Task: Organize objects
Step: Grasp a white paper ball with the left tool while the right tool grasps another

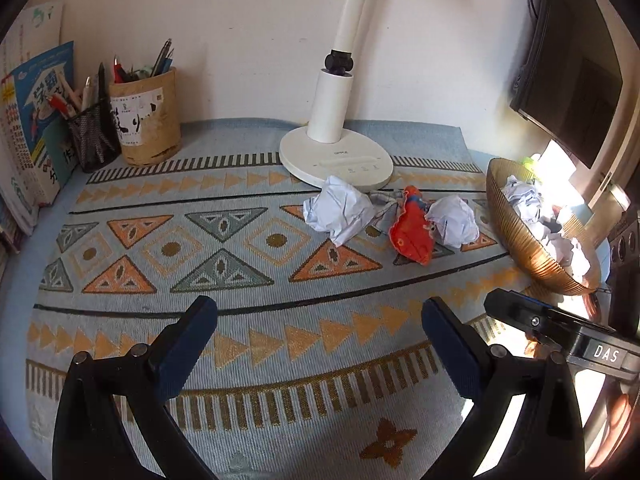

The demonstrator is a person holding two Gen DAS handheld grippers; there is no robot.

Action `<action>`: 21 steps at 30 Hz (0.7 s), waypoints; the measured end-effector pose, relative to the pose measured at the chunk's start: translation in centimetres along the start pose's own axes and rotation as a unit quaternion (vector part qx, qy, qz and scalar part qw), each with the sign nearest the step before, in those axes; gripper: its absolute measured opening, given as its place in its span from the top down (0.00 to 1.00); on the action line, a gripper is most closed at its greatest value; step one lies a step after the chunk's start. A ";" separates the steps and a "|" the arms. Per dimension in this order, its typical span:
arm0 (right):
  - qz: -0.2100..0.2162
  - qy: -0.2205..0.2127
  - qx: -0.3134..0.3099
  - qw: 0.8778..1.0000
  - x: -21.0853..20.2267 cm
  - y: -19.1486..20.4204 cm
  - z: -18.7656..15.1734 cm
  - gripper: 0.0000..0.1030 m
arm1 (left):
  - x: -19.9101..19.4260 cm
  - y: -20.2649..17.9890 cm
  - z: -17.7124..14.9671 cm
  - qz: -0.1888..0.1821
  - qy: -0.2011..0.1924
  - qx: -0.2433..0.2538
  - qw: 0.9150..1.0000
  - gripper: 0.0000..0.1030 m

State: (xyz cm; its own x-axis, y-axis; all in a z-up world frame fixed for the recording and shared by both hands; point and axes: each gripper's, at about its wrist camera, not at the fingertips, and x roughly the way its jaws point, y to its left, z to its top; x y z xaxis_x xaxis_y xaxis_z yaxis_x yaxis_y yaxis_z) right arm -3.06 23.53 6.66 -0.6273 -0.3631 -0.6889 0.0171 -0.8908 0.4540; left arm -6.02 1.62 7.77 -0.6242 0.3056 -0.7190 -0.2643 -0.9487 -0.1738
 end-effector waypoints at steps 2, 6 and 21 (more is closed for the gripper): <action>-0.018 -0.013 0.026 0.999 0.8 0.3 1.5 0.22 | 1.2 0.2 2.0 -0.011 -0.002 0.008 1.000 0.01; -0.039 -0.029 0.103 0.993 2.8 -0.8 3.4 0.22 | 5.8 0.1 4.2 0.013 0.017 0.032 0.999 0.01; -0.071 -0.034 0.146 0.986 6.2 -3.1 4.9 0.51 | 11.9 -1.5 5.5 -0.030 0.031 0.058 0.997 0.45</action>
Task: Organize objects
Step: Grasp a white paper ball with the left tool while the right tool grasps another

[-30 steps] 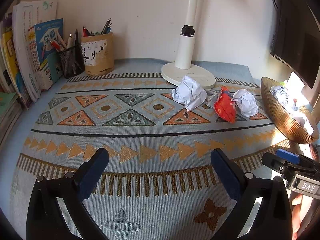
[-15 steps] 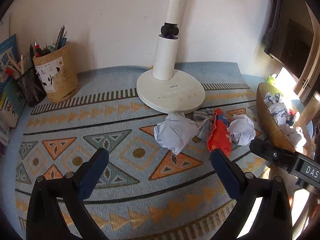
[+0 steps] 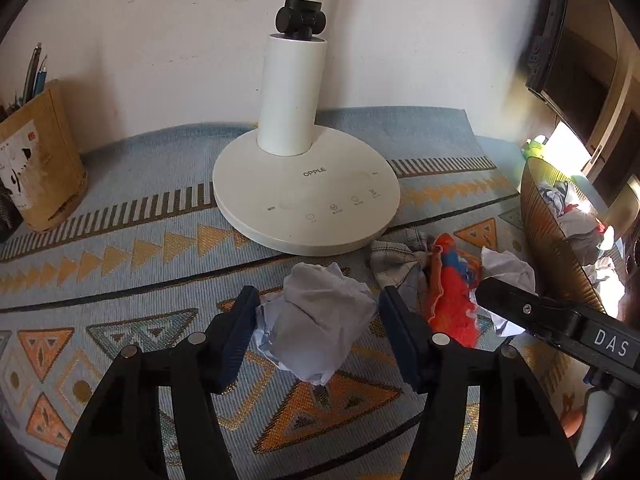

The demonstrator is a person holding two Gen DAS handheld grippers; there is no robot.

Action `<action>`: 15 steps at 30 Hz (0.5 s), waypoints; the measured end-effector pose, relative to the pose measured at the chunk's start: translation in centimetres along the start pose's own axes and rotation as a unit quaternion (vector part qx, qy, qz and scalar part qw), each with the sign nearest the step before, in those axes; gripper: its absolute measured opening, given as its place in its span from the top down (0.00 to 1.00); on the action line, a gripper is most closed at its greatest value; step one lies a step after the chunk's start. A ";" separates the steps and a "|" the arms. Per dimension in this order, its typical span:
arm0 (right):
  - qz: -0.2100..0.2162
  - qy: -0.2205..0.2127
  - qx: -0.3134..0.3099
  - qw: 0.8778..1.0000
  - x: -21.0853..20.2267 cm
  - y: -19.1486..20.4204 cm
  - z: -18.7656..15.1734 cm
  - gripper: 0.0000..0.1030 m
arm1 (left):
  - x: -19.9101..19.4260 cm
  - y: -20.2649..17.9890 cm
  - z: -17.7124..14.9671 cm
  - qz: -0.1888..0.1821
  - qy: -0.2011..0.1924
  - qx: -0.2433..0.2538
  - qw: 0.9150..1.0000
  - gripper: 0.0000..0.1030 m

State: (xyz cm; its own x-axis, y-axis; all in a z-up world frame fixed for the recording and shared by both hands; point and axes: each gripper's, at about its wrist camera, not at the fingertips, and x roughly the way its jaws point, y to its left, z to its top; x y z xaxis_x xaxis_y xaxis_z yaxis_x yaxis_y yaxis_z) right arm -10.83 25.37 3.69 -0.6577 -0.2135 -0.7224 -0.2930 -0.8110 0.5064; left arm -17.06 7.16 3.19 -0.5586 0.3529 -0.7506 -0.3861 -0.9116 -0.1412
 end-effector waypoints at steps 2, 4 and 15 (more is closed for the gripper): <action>0.007 -0.003 -0.004 1.000 -0.5 -0.2 -0.5 0.52 | -0.6 -0.5 -0.2 0.003 -0.007 0.016 1.000 0.47; 0.015 -0.009 -0.015 1.000 -1.6 -0.2 -1.1 0.52 | -1.5 -0.8 -0.5 0.004 -0.012 0.020 1.000 0.47; 0.054 0.026 -0.286 0.956 -9.8 0.3 -8.4 0.50 | -10.9 -2.6 -8.5 -0.008 -0.039 -0.030 0.999 0.47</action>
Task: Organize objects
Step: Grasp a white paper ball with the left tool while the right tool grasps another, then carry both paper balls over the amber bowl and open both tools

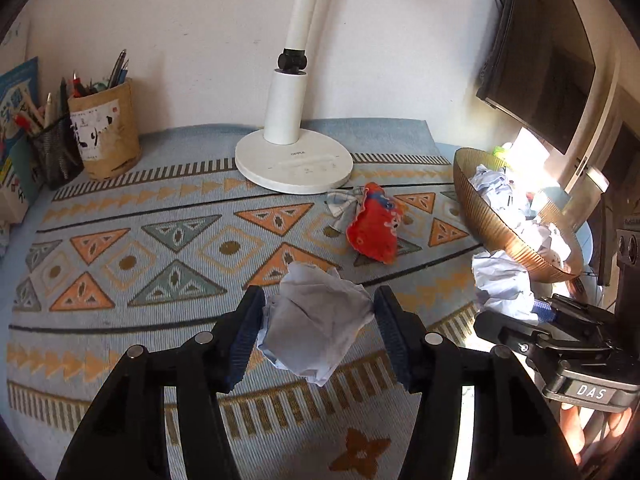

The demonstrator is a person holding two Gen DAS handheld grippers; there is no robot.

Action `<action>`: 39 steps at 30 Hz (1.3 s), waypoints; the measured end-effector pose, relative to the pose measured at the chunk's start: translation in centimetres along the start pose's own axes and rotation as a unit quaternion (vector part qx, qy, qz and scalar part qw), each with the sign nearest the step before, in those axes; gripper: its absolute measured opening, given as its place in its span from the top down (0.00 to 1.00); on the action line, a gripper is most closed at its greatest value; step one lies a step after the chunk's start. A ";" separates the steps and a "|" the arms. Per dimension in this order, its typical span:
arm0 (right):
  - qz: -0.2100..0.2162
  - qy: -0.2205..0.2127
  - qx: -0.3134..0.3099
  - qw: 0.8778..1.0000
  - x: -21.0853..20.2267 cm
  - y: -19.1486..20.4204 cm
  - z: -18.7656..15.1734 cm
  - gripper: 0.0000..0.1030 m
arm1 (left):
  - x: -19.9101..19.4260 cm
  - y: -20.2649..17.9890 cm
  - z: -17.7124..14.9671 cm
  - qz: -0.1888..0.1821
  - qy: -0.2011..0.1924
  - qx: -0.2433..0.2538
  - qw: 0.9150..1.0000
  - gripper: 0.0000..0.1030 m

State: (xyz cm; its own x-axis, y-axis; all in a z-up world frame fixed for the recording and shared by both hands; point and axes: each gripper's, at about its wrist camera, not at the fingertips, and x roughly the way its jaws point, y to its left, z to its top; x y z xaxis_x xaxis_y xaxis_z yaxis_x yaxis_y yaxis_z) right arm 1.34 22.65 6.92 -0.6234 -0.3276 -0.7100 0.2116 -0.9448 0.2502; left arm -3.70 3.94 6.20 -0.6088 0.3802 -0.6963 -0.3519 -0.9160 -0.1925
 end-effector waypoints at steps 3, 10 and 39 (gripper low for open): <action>0.013 0.035 -0.053 0.998 -0.2 0.0 -1.9 0.49 | -1.1 -1.0 -2.5 0.008 -0.004 -0.012 1.000 0.47; -0.038 0.065 -0.136 0.988 0.5 0.5 -4.4 0.46 | -0.5 -2.3 -4.6 0.044 -0.006 0.003 0.999 0.47; -0.078 -0.004 0.060 0.995 -0.6 -0.9 -5.9 0.57 | -0.7 -2.9 -5.2 0.042 -0.015 0.016 0.999 0.45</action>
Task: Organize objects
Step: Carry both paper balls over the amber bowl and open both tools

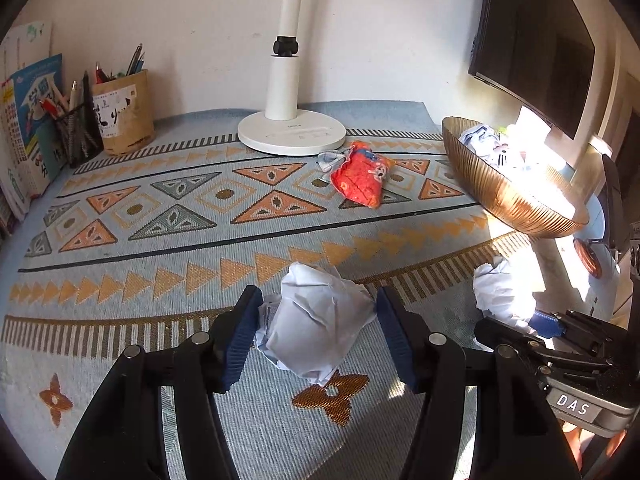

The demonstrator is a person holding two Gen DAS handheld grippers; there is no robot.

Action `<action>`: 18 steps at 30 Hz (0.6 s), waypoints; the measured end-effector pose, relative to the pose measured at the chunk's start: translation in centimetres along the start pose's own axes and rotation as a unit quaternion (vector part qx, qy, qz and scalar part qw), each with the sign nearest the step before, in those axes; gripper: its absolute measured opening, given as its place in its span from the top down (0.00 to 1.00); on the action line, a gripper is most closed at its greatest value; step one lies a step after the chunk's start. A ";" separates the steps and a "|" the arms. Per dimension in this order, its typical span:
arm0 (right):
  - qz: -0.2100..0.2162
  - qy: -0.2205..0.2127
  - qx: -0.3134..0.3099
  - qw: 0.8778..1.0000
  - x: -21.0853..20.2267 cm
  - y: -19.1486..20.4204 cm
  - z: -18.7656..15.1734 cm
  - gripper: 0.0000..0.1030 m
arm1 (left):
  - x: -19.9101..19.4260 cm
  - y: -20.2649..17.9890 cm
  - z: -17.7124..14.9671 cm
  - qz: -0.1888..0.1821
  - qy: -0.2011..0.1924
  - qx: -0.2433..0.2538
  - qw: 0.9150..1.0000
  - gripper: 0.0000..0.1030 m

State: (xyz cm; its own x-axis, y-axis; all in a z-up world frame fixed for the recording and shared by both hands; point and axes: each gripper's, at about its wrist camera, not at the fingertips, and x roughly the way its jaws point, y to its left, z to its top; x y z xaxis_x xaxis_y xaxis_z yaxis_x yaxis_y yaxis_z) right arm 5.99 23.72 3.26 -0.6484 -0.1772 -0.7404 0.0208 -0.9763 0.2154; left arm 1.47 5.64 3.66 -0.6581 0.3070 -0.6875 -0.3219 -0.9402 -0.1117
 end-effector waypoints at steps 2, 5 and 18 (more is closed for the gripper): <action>0.002 -0.001 -0.005 1.000 -0.5 -0.1 0.0 0.61 | -0.1 -0.2 0.0 0.004 0.000 0.003 1.000 0.45; 0.002 -0.024 -0.002 1.000 -2.6 -1.1 0.8 0.61 | -0.4 -1.1 0.6 -0.004 0.004 0.016 1.000 0.45; -0.139 -0.156 0.087 0.974 -12.1 -14.6 13.3 0.60 | -0.5 -14.4 14.4 -0.141 -0.076 0.101 0.982 0.45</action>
State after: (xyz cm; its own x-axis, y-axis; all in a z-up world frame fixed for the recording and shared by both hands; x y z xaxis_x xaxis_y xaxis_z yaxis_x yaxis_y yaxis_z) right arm 3.40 41.78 17.51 -0.8108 0.1633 -0.5621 -0.3000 -0.9405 0.1596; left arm -3.35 21.18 15.94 -0.6126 0.5840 -0.5326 -0.6247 -0.7705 -0.1265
